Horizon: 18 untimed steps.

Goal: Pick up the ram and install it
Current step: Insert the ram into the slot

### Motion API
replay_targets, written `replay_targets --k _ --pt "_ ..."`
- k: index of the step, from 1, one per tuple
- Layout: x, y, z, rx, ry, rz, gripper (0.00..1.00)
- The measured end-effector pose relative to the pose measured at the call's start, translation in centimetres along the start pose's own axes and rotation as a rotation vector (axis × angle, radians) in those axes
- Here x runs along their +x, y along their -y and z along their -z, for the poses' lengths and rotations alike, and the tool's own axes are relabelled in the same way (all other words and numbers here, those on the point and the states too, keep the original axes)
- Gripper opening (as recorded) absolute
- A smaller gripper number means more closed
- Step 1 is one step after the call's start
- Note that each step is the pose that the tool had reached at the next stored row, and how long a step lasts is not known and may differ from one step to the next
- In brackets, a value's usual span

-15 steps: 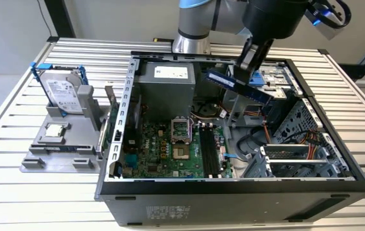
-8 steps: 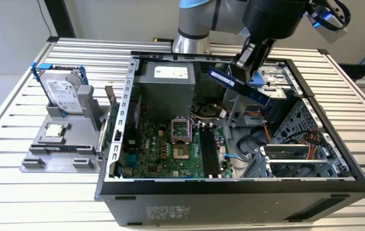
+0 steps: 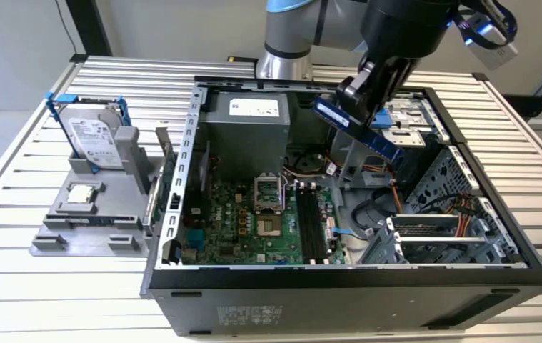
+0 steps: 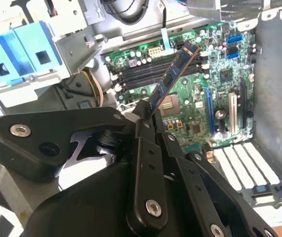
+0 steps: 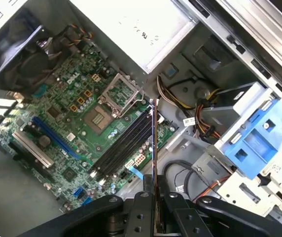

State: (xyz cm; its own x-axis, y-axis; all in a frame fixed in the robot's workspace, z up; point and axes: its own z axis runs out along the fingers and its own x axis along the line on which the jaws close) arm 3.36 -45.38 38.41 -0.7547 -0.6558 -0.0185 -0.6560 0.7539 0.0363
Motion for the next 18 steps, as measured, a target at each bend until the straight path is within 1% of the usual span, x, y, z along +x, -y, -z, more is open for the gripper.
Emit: replay_targets --k 18 --pt "-0.02 0.02 0.0 0.0054 0.0107 -0.295 0.0"
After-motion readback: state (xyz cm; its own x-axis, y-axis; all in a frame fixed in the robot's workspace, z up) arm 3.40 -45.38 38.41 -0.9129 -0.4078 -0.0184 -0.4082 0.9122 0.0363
